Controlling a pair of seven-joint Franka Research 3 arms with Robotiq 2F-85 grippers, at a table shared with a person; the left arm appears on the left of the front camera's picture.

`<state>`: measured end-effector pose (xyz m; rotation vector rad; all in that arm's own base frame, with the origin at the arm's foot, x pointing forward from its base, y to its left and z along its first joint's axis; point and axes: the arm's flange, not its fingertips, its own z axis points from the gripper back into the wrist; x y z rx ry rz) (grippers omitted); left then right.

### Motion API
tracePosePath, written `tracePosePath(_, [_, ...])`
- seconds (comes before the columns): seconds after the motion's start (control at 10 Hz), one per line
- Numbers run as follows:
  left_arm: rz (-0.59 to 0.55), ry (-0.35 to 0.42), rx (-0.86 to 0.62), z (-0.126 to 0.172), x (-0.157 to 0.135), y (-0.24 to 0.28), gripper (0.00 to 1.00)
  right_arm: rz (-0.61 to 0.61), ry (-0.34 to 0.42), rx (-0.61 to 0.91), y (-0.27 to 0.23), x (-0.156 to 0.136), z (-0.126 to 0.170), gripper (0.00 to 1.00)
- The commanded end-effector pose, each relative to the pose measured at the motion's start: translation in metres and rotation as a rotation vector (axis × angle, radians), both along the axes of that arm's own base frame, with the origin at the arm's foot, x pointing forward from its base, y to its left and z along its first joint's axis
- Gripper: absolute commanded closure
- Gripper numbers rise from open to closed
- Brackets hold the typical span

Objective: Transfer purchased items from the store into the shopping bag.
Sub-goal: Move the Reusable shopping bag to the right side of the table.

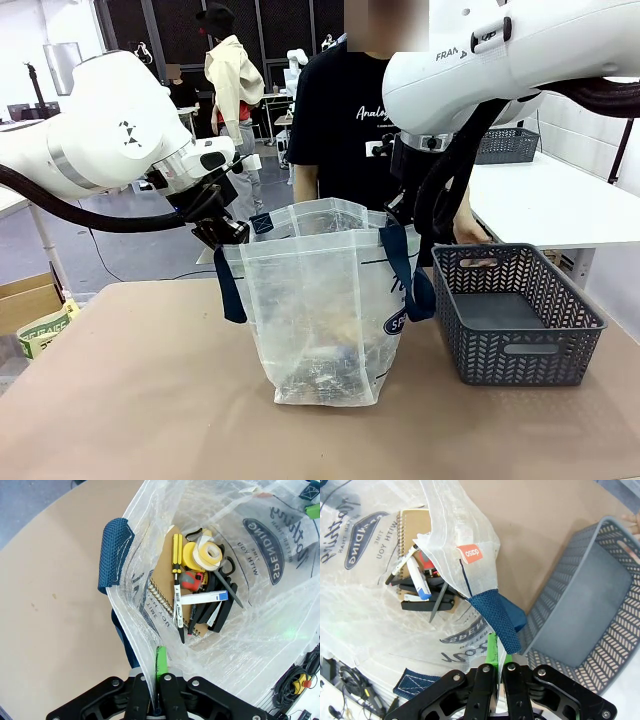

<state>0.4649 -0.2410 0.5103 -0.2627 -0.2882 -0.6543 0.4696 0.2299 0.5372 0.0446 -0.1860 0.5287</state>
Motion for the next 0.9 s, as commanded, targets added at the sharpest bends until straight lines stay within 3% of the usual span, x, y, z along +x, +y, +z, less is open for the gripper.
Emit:
tracePosePath(0.0, [0.009, 0.001, -0.001, -0.0005, -0.0005, 0.0013, 1.00, 0.001, -0.001, -0.001, -0.0006, 0.0000, 0.0002, 1.00])
tracePosePath(0.8, [0.009, 0.001, -0.001, -0.0005, -0.0005, 0.0013, 1.00, 0.001, -0.001, -0.001, -0.0006, 0.0000, 0.0002, 1.00])
